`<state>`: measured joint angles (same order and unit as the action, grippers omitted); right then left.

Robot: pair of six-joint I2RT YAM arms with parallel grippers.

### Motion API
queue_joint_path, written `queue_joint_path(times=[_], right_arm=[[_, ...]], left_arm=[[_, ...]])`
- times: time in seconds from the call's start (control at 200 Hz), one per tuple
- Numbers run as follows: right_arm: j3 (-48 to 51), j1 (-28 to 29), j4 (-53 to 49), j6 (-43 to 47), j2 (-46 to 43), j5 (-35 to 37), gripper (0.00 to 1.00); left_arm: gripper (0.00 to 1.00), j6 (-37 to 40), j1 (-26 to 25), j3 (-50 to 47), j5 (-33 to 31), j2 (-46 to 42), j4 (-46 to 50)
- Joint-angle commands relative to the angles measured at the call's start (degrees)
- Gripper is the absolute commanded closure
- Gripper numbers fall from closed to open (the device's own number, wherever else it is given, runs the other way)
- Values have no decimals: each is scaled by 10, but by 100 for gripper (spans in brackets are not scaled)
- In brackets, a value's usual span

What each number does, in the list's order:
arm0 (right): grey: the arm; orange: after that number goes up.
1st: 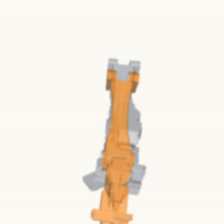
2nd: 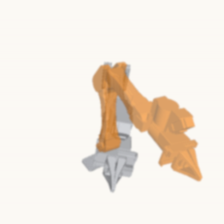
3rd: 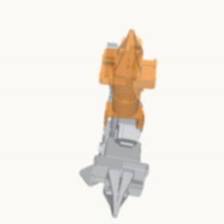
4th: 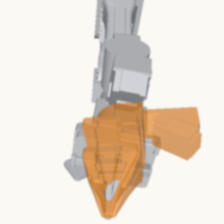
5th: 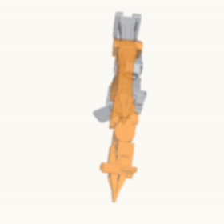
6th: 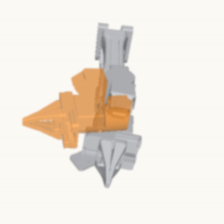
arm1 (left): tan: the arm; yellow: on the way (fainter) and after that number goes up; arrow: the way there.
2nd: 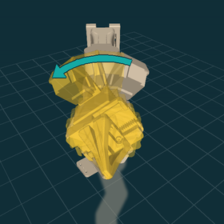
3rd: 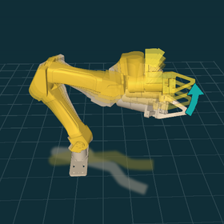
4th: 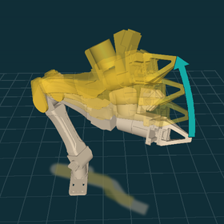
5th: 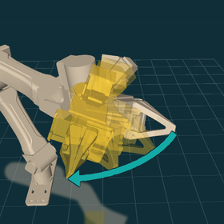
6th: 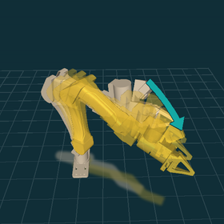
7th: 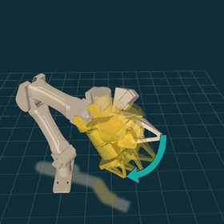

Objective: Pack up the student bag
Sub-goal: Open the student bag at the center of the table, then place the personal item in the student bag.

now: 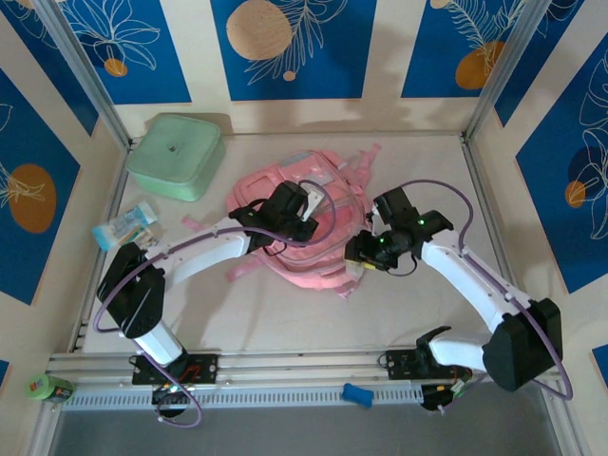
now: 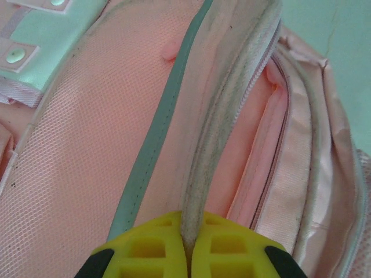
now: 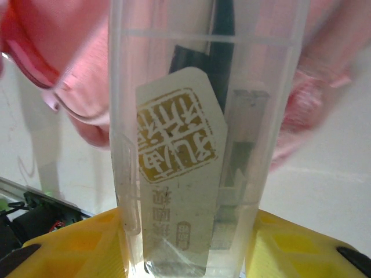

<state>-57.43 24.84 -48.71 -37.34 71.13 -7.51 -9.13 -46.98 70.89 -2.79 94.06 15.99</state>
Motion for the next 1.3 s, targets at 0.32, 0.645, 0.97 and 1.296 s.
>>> queue_joint_path(times=[0.32, 0.645, 0.97, 1.296], right_arm=[[-118, -38, 56, 8, 140, -20, 49], [-103, -39, 141, -45, 156, -43, 37], [-32, -42, 187, -78, 145, -70, 61], [-82, -13, 269, -90, 226, -113, 74]], left_arm=[[100, -201, -30, 8, 17, -32, -131], [100, -210, -29, -3, -7, -36, -129], [100, -210, -30, -4, 0, -42, -121], [100, -224, -30, -5, 8, -43, -134]])
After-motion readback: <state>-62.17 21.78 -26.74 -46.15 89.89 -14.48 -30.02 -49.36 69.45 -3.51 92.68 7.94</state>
